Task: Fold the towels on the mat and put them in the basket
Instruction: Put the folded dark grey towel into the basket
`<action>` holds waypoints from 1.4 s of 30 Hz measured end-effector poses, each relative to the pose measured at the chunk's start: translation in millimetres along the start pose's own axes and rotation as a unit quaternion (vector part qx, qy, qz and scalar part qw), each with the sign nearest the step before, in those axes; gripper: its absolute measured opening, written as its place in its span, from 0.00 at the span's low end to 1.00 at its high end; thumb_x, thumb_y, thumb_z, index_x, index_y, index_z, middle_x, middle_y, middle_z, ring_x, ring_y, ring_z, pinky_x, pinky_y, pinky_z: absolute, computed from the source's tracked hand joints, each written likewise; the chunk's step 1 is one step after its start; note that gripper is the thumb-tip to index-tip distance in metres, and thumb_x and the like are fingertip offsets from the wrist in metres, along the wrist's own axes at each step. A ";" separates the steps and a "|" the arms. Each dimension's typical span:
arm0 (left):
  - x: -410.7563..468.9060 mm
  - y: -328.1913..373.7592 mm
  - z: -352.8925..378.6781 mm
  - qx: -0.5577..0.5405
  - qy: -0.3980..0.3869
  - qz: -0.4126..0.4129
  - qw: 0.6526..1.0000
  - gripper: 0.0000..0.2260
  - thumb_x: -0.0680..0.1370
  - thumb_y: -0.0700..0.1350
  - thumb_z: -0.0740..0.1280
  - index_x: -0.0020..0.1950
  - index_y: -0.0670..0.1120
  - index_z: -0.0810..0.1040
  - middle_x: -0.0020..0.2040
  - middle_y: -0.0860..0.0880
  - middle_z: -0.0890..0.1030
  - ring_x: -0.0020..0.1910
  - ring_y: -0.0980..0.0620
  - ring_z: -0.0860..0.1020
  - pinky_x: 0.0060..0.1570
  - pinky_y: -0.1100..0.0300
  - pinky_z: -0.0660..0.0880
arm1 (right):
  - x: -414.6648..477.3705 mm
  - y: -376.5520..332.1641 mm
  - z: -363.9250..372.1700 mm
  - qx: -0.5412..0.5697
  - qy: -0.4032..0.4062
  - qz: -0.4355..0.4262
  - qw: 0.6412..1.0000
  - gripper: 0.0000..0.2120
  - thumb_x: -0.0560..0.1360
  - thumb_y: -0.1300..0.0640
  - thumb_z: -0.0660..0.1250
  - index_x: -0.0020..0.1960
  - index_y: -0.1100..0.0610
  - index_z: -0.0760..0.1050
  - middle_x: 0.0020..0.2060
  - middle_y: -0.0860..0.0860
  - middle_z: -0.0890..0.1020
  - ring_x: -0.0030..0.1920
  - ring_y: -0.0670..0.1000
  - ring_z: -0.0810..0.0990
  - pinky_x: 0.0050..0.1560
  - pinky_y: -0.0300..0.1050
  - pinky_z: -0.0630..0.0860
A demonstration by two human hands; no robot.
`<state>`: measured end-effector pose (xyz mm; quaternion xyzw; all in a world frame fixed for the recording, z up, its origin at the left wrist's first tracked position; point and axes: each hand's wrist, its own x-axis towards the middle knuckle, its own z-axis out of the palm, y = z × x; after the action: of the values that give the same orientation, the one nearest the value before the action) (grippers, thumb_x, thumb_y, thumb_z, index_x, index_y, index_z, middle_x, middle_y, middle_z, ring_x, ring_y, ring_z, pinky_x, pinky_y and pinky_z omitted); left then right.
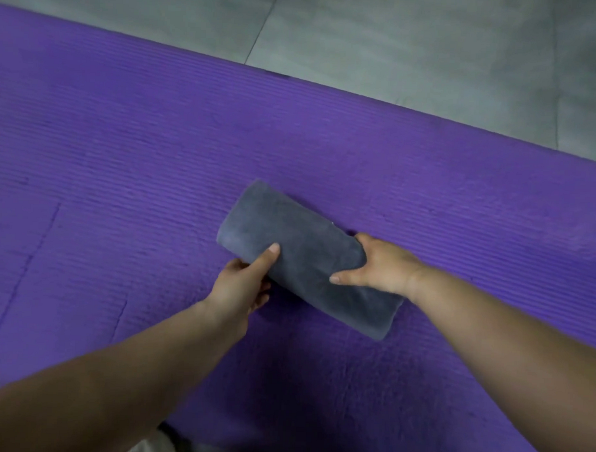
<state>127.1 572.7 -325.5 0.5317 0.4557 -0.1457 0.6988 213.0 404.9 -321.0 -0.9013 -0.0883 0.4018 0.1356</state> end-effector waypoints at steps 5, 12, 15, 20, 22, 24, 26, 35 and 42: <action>8.2 -3.8 1.2 -0.070 -0.037 0.052 0.995 0.06 0.74 0.42 0.67 0.49 0.42 0.77 0.47 0.44 0.82 0.47 0.49 0.80 0.42 0.62 0.77 | -0.7 10.4 12.4 0.001 0.094 -0.040 0.995 0.29 0.62 0.36 0.70 0.54 0.53 0.70 0.49 0.47 0.70 0.61 0.52 0.69 0.59 0.43 0.65; -18.9 22.5 9.8 -0.135 -0.091 0.052 0.985 0.19 0.64 0.44 0.69 0.53 0.41 0.77 0.49 0.46 0.84 0.49 0.51 0.82 0.44 0.64 0.79 | -28.5 9.6 11.7 0.280 0.024 0.000 0.960 0.18 0.62 0.46 0.75 0.44 0.44 0.67 0.42 0.41 0.76 0.49 0.47 0.77 0.49 0.42 0.73; -55.8 43.5 10.8 -0.133 -0.122 0.005 0.983 0.19 0.65 0.43 0.69 0.55 0.40 0.77 0.50 0.45 0.84 0.50 0.52 0.82 0.47 0.62 0.79 | -67.5 -2.6 13.8 0.376 -0.036 0.012 0.926 0.21 0.65 0.51 0.75 0.54 0.48 0.70 0.44 0.42 0.78 0.49 0.44 0.77 0.47 0.38 0.73; -154.0 98.4 17.4 -0.084 -0.075 -0.016 0.994 0.06 0.70 0.41 0.63 0.44 0.44 0.79 0.38 0.51 0.85 0.37 0.57 0.83 0.45 0.58 0.76 | -165.2 -31.3 -10.0 0.493 -0.091 0.033 0.864 0.13 0.66 0.54 0.75 0.47 0.46 0.74 0.47 0.44 0.82 0.50 0.44 0.80 0.52 0.39 0.75; -201.6 126.8 20.4 -0.066 -0.068 -0.025 0.995 0.04 0.72 0.41 0.64 0.43 0.44 0.79 0.37 0.50 0.84 0.36 0.57 0.82 0.43 0.57 0.76 | -212.9 -47.1 -30.7 0.536 -0.097 0.044 0.838 0.12 0.67 0.57 0.74 0.47 0.49 0.76 0.46 0.46 0.83 0.50 0.45 0.81 0.51 0.39 0.77; -252.4 160.9 27.0 -0.059 -0.068 -0.036 0.995 0.05 0.73 0.42 0.64 0.44 0.45 0.78 0.37 0.51 0.84 0.36 0.56 0.83 0.42 0.56 0.76 | -262.2 -61.4 -62.8 0.569 -0.085 0.050 0.817 0.11 0.67 0.61 0.74 0.46 0.50 0.77 0.44 0.46 0.84 0.47 0.43 0.81 0.50 0.40 0.77; -303.7 199.8 37.5 -0.055 -0.071 -0.054 0.994 0.07 0.76 0.43 0.59 0.44 0.45 0.77 0.34 0.51 0.84 0.37 0.54 0.82 0.41 0.56 0.72 | -311.8 -74.1 -105.4 0.583 -0.070 0.046 0.808 0.13 0.66 0.62 0.75 0.45 0.50 0.76 0.37 0.42 0.84 0.43 0.40 0.81 0.47 0.35 0.77; -511.5 358.2 118.5 0.037 -0.243 -0.011 0.969 0.09 0.77 0.47 0.59 0.44 0.45 0.77 0.31 0.51 0.84 0.30 0.57 0.81 0.34 0.62 0.77 | -523.5 -109.1 -281.2 0.670 0.083 -0.007 0.738 0.26 0.57 0.51 0.74 0.54 0.53 0.74 0.46 0.44 0.84 0.49 0.42 0.82 0.47 0.35 0.77; -633.5 351.1 214.4 0.103 -0.370 -0.006 0.923 0.13 0.78 0.49 0.56 0.46 0.44 0.77 0.33 0.48 0.84 0.30 0.54 0.82 0.35 0.60 0.75 | -654.4 -56.6 -305.6 0.726 0.226 0.013 0.649 0.31 0.52 0.47 0.73 0.55 0.50 0.74 0.48 0.46 0.84 0.51 0.46 0.82 0.54 0.42 0.77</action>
<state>128.6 344.5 394.6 0.5058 0.1506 -0.3826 0.7583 5.9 229.9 350.8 -0.5787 0.2764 0.1228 0.7574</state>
